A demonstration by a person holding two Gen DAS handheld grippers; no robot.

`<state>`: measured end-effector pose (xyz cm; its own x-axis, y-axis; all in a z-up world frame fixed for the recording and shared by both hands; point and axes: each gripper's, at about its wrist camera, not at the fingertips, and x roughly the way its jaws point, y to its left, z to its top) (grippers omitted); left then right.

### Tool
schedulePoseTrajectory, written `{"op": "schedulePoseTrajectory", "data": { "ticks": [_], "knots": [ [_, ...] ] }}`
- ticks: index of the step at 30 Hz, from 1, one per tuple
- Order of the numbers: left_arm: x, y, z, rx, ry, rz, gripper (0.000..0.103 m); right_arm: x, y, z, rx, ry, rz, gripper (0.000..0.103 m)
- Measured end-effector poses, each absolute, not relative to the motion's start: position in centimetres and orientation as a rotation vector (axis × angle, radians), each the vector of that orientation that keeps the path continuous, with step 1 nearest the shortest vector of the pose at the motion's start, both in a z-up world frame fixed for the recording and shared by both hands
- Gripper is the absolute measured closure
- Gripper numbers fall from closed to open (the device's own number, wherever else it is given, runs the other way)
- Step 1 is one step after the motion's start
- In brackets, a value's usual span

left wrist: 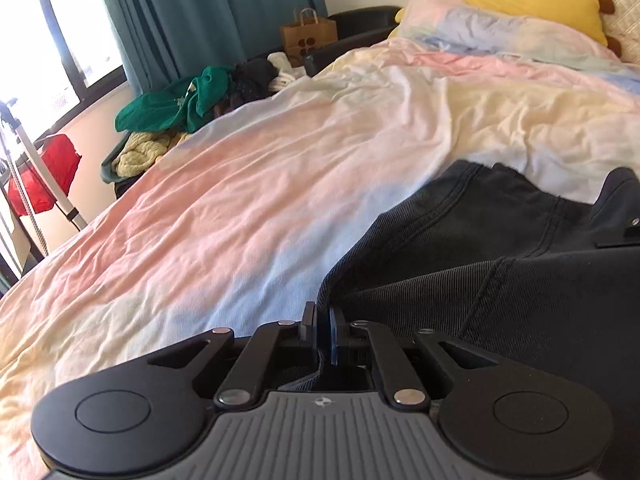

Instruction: Fold clothes

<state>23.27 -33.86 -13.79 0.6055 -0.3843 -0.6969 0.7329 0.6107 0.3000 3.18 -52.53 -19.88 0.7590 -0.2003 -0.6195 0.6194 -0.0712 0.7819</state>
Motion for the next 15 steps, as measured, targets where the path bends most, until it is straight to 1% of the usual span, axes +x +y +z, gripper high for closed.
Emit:
{"op": "schedulePoseTrajectory", "data": {
  "ticks": [1,3,5,7,9,10,11,15],
  "knots": [
    [22.9,-33.7,-14.3,0.616,0.622,-0.697,0.094,3.3,-52.6,-19.9,1.488,0.359,-0.691,0.042],
    [22.3,-33.1,-14.5,0.612,0.604,-0.684,0.085,3.6,-52.7,-19.8,1.463,0.364,-0.675,0.042],
    [22.0,-31.9,-14.0,0.575,0.625,-0.67,0.06,4.0,-52.8,-19.8,1.436,0.371,-0.66,0.042],
    [21.7,-29.8,-13.0,0.501,0.666,-0.68,0.054,4.3,-52.7,-19.5,1.407,0.377,-0.649,0.042],
    [20.9,-27.4,-12.0,0.452,0.679,-0.668,0.05,4.6,-52.7,-19.3,1.379,0.377,-0.634,0.042],
    [20.3,-26.2,-11.5,0.434,0.68,-0.653,0.044,4.7,-52.6,-19.1,1.367,0.375,-0.624,0.042],
    [19.7,-24.8,-11.1,0.417,0.683,-0.635,0.042,4.8,-52.6,-18.9,1.354,0.373,-0.614,0.042],
    [16.4,-17.8,-9.3,0.358,0.689,-0.541,0.041,5.0,-52.4,-17.6,1.309,0.294,-0.52,0.041]
  ]
}}
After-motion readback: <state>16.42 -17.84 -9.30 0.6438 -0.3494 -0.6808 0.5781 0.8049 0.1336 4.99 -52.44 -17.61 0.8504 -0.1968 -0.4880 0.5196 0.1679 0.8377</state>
